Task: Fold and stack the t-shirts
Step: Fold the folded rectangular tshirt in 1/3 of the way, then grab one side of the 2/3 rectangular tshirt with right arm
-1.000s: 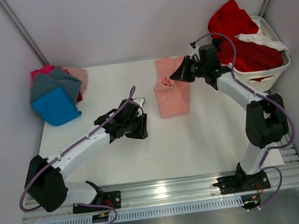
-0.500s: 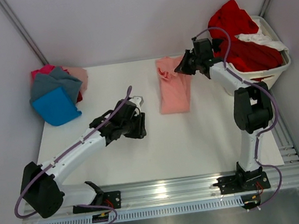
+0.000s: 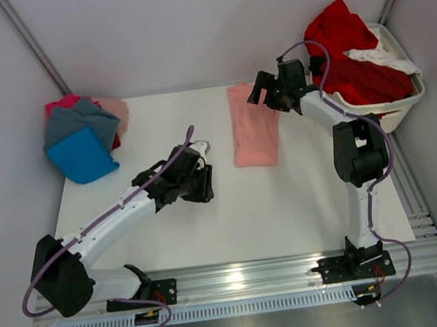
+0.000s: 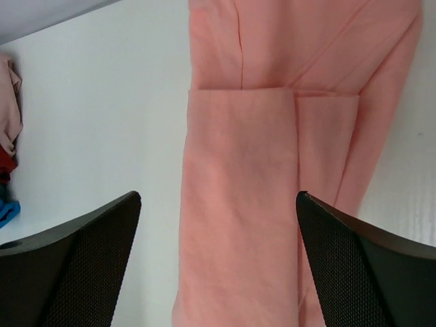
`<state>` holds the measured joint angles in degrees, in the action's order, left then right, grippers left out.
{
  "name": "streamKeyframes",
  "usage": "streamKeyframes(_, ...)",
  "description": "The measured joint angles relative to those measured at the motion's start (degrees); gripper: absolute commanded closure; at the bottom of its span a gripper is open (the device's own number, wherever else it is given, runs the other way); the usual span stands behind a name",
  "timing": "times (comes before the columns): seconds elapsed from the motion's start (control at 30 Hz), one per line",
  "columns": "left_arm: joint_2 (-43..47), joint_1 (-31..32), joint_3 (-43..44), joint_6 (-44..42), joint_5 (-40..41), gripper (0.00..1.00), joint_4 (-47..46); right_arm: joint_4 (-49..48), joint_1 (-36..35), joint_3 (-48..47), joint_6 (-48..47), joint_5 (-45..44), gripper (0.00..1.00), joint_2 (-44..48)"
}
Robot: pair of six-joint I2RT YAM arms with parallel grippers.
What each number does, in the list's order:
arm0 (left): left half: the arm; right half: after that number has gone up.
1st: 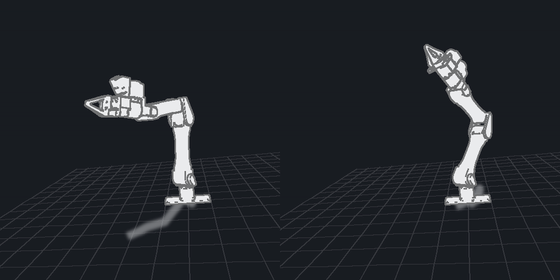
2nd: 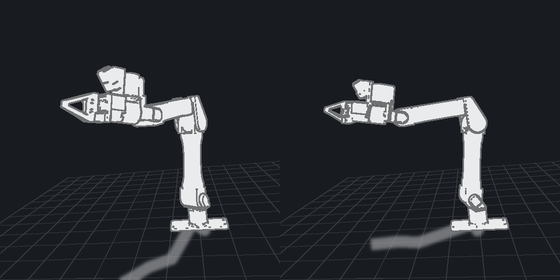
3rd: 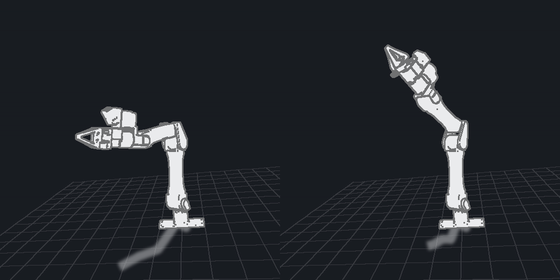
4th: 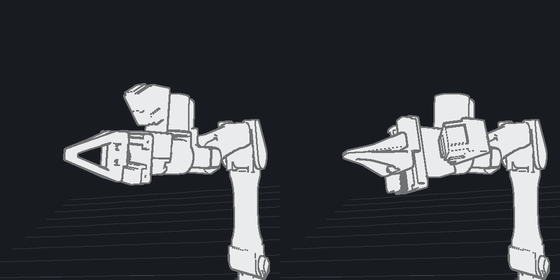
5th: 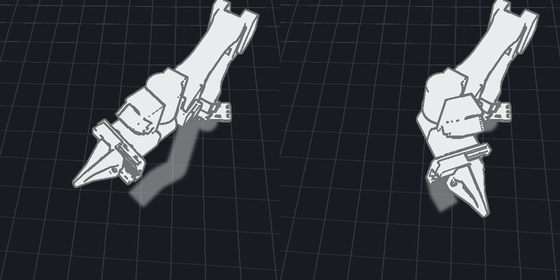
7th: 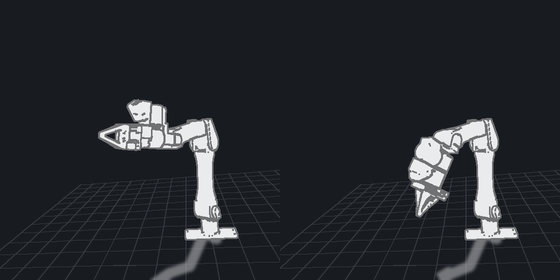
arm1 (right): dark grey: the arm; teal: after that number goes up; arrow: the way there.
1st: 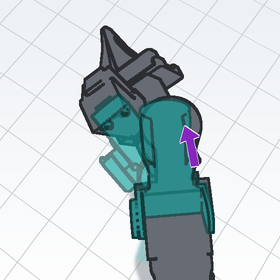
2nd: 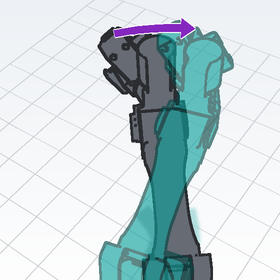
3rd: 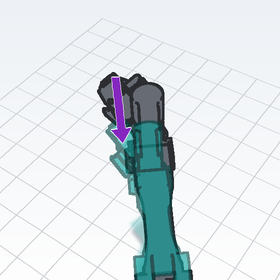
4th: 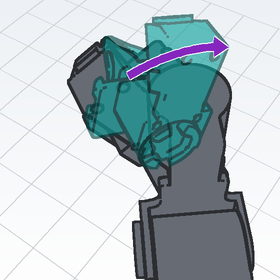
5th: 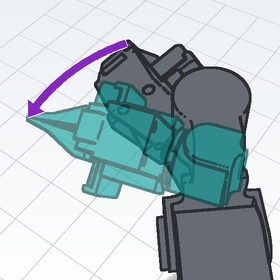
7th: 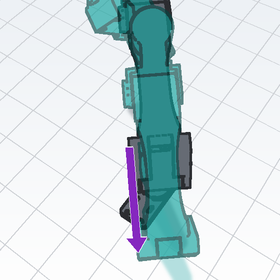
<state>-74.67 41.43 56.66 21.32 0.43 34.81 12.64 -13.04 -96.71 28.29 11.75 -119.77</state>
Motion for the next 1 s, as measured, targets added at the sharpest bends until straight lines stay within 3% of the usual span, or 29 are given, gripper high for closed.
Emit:
streamKeyframes(0.3,-0.33,0.0,0.0,0.0,0.0,0.57,-0.04,-1.68,-3.32,8.44,-4.76,-8.46,0.01,10.03)
streamKeyframes(0.63,-1.95,0.0,0.0,0.02,-0.02,0.57,-0.04,0.92,-10.64,31.21,-5.44,-15.17,0.01,23.1)
streamKeyframes(1.0,-2.23,-0.02,0.0,0.04,-0.87,0.58,-0.07,0.52,-10.84,40.24,-3.8,-16.35,0.03,26.6)
